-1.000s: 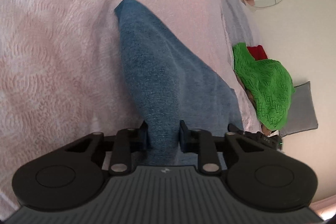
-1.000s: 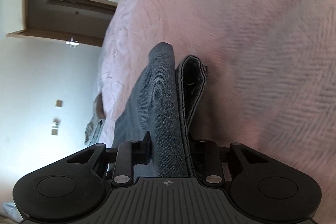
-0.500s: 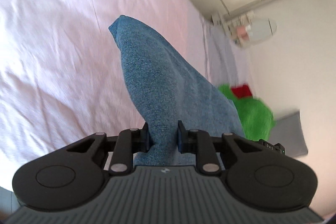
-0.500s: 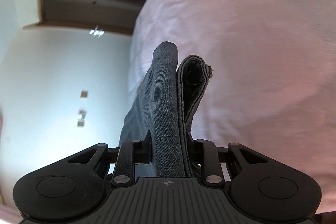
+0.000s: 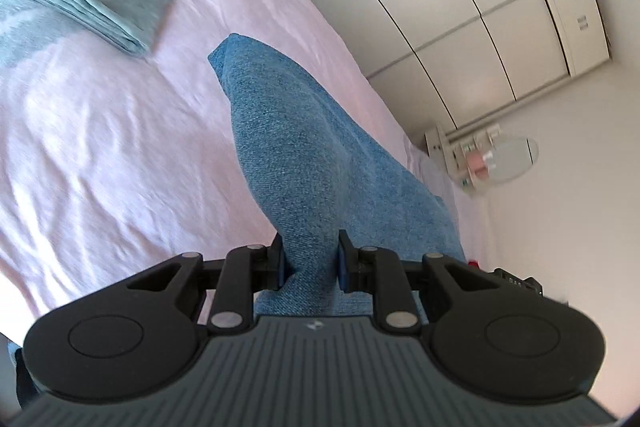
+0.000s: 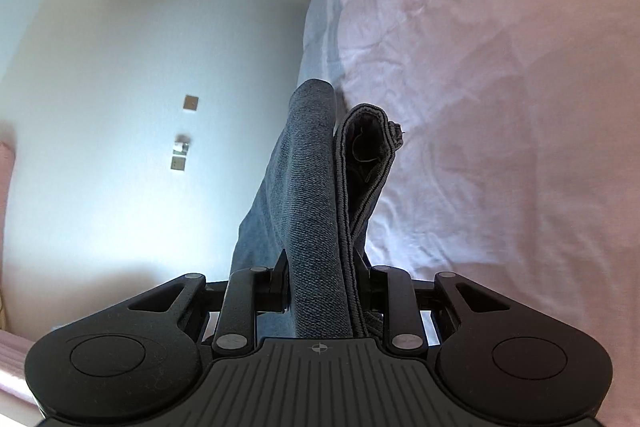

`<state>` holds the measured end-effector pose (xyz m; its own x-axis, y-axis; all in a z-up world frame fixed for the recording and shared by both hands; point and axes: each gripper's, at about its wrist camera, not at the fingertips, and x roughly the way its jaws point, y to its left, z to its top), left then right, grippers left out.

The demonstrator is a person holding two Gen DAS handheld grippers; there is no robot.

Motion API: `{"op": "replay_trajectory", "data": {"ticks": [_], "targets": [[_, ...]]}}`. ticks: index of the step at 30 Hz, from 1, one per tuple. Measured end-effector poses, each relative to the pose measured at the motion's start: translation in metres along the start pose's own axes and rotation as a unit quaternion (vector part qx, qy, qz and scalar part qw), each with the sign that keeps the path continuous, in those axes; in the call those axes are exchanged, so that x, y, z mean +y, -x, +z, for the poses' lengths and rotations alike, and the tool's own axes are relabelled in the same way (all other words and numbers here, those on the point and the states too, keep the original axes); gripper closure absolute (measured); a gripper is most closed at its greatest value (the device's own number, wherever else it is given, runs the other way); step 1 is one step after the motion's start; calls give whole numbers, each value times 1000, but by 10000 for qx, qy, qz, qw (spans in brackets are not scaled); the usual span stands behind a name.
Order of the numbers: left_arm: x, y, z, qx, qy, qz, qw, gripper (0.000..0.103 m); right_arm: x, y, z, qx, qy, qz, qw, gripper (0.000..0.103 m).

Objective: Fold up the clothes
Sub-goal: 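Lift and carry the jeans bundle with both grippers toward the striped bed end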

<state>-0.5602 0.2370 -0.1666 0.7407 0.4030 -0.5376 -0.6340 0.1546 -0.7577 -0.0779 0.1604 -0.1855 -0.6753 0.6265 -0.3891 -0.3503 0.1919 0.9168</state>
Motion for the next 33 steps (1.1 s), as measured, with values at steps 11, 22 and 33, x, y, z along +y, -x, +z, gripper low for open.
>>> {"op": "replay_trajectory", "data": {"ticks": [11,22,33], "targets": [[116,18,166,-50,164,250,9995,85,54,-213,51,340,-211,-196,9990,78],[213,-13,337,-293,39,471,9985,85,88,-411,151,368,222,-189,9989,78],[279,-76,424,-253,6,791,9965,85,76,-531,229,562,356,-408,9970,78]]}}
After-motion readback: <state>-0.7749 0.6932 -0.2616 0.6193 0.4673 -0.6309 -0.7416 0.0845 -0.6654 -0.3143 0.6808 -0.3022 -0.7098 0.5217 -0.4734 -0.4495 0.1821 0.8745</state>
